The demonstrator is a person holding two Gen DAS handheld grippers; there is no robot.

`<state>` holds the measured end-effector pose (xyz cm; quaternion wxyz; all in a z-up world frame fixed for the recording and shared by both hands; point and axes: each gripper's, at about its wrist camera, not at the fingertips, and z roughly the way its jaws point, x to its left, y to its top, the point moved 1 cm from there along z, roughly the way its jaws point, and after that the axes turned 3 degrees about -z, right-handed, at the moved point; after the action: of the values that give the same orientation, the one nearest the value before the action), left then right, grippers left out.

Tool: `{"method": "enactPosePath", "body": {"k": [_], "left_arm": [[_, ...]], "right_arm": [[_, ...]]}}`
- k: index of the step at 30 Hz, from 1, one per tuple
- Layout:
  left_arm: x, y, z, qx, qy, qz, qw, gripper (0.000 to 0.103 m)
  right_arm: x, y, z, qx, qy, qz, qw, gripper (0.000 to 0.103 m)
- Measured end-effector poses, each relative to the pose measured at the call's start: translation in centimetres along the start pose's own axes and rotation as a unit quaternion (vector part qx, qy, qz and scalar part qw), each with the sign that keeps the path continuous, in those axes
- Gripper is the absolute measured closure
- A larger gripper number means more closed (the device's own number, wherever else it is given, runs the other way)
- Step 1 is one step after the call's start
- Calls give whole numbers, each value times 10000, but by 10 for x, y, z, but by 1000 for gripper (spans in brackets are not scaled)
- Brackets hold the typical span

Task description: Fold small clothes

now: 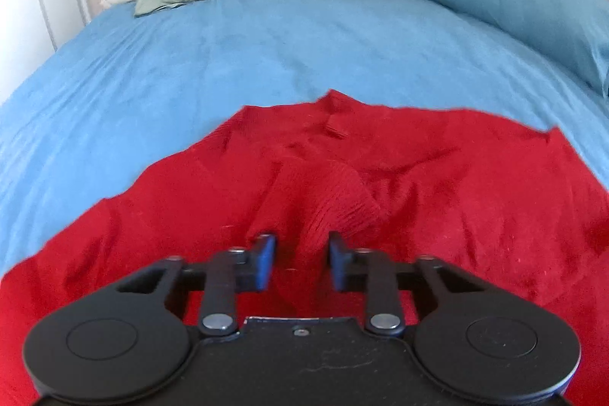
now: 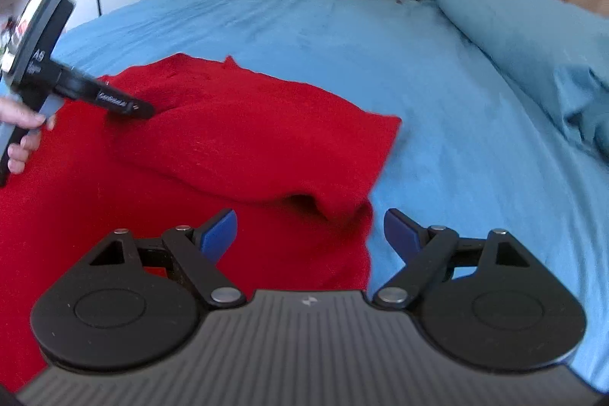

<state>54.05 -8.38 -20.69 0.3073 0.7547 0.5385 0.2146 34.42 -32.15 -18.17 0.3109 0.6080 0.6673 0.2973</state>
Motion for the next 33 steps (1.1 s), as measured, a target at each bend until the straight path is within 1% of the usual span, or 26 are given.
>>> {"method": "enactPosePath", "body": {"k": [1, 3, 6, 7, 8, 9, 10, 11, 12, 16, 18, 19, 21, 22, 23, 24, 27, 30, 31, 33], "left_arm": [[10, 0, -4, -34, -35, -231, 9997, 88], [30, -2, -17, -174, -145, -711, 9972, 88], [56, -14, -32, -303, -286, -1217, 9917, 88], [64, -21, -37, -336, -343, -1425, 9886, 82], [71, -29, -40, -340, -440, -1605, 9855, 59], [80, -40, -42, -358, -638, -1842, 9802, 45], [84, -48, -44, -386, -796, -2011, 9756, 22], [87, -55, -49, -419, -912, -2124, 9720, 15], [89, -61, -51, -481, -1048, -2207, 9685, 15], [82, -61, -52, -562, -1121, -2213, 9671, 12], [80, -56, -51, -561, -1058, -2254, 9669, 14], [79, -54, -47, -560, -1008, -2277, 9669, 17], [76, -47, -41, -529, -835, -2260, 9691, 44], [75, -45, -37, -454, -647, -2225, 9717, 74], [74, -43, -34, -386, -450, -2175, 9743, 100], [74, -42, -34, -387, -359, -2135, 9755, 99], [81, -41, -51, -811, -272, -2144, 9730, 99], [90, -42, -73, -1249, 159, -2089, 9698, 99], [95, -45, -78, -1345, 219, -2127, 9676, 99], [103, -48, -83, -1383, 267, -2172, 9659, 99]], "right_arm": [[-3, -1, -2, -18, 43, 128, 9999, 3], [-5, -3, 0, -42, 118, 317, 9994, 3], [-3, -3, 3, -40, 111, 481, 9988, 3], [-1, -2, 6, -44, 109, 523, 9986, 3], [0, -2, 7, -46, 114, 566, 9983, 3], [0, -3, 7, -45, 125, 601, 9981, 3], [0, -4, 7, -47, 127, 614, 9980, 3], [1, -4, 8, -44, 122, 606, 9981, 3], [2, -2, 10, -26, 101, 581, 9983, 3], [4, 0, 15, 55, -36, 466, 9989, 3], [5, 0, 18, 92, -197, 398, 9990, 3], [5, -1, 20, 115, -266, 367, 9989, 3], [4, -3, 25, 168, -404, 320, 9985, 3], [4, -3, 28, 182, -455, 288, 9984, 3], [4, -3, 32, 164, -495, 254, 9983, 3], [4, -3, 35, 118, -539, 211, 9983, 3], [4, 1, 44, 33, -691, 110, 9975, 3], [0, 9, 55, -6, -824, 183, 9964, 3], [0, 11, 57, -15, -864, 193, 9961, 3], [-1, 15, 63, -20, -977, 156, 9951, 4]]}}
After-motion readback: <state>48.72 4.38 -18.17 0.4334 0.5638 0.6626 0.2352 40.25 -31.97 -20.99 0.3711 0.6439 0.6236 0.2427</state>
